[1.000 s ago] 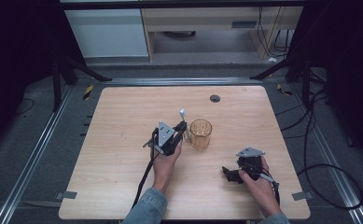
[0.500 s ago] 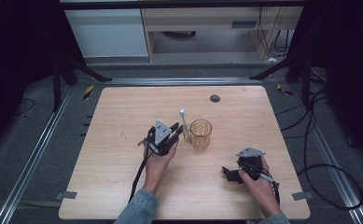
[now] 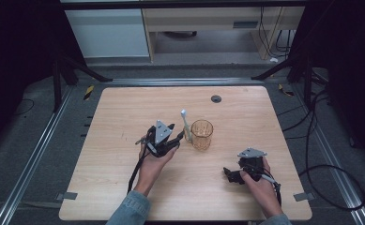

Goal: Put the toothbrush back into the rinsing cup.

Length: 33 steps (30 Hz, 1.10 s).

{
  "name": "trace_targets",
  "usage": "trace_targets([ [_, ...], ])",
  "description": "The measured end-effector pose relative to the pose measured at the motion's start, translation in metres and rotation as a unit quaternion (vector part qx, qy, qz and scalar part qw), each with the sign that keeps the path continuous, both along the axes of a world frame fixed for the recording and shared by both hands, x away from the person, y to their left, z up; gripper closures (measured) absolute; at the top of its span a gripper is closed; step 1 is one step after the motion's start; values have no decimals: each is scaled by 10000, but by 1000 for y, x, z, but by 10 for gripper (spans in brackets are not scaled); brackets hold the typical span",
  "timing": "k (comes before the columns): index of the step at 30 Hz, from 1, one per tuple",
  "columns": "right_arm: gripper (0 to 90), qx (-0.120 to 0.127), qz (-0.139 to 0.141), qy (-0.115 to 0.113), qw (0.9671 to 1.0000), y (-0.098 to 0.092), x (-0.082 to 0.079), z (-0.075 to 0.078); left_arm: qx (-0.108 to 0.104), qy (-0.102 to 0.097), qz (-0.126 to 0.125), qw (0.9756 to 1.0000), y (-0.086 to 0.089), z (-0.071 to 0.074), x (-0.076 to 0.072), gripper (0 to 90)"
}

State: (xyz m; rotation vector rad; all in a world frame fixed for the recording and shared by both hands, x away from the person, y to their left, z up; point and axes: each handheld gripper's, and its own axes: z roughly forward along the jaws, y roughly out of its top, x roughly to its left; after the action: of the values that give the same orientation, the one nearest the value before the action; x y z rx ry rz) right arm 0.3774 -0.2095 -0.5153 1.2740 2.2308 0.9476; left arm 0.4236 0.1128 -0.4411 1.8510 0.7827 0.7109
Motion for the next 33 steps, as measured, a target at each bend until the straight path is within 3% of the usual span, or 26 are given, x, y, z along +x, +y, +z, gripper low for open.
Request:
trace_targets([
  [2,5,5,1,1,10000,0,0,0,130,77,-64,9999,0,1,0,406],
  [8,5,6,-2,4,10000,0,0,0,164,413,-186,9988,6,4,3,216],
  [14,5,8,-5,3,10000,0,0,0,438,743,-348,9957,13,6,5,112],
  [18,4,10,-4,3,10000,0,0,0,655,895,-382,9931,21,8,7,84],
  [21,4,9,-9,16,10000,0,0,0,787,973,-263,9918,30,9,9,80],
  [25,3,9,-10,16,10000,0,0,0,746,1109,-168,9909,39,9,9,79],
  [30,3,10,-8,16,10000,0,0,0,911,1204,-85,9885,45,9,8,79],
  [33,4,11,-9,16,10000,0,0,0,1060,1306,-34,9858,49,5,6,78],
])
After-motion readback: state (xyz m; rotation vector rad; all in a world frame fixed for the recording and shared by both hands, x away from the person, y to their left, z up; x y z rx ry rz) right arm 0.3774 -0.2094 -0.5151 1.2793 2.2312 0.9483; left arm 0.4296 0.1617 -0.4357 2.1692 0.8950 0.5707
